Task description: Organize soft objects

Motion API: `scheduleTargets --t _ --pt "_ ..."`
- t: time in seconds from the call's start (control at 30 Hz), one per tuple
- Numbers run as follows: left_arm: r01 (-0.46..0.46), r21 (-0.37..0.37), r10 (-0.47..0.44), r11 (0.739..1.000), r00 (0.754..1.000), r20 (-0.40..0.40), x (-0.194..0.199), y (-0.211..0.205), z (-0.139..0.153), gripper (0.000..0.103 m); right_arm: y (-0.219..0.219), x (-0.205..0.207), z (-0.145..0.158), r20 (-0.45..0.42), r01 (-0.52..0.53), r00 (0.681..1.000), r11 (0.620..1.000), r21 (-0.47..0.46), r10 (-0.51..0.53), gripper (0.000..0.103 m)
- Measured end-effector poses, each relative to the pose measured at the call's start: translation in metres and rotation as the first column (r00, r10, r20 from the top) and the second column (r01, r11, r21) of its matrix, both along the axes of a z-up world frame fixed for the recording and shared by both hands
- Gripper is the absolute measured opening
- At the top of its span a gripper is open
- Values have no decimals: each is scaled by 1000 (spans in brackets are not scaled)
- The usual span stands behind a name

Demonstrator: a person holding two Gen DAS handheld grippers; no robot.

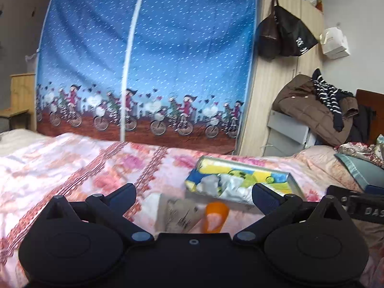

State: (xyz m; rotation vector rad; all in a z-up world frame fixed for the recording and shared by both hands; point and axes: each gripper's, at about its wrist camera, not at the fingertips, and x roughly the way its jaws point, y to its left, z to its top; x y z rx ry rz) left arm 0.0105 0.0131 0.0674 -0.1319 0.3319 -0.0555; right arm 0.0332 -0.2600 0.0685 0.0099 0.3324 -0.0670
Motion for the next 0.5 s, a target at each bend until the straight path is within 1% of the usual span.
scheduleTargets --t 0.13,0.23,0.3,0.5 --pt "-50 -6 50 999 998 -37 -7 7 -19 102 -1 -7 -6 -44 28 999 999 24 -27 103" --pt "-66 13 67 998 995 -79 -5 6 -31 102 -4 -8 -12 -72 45 997 998 47 -42 103" --pt "-64 34 67 997 992 -104 -2 5 -36 102 -4 -12 -16 -93 55 994 997 48 -50 103" --pt "-30 58 39 998 984 -173 5 0 -48 102 -3 -12 -24 -151 91 985 995 40 -84 103"
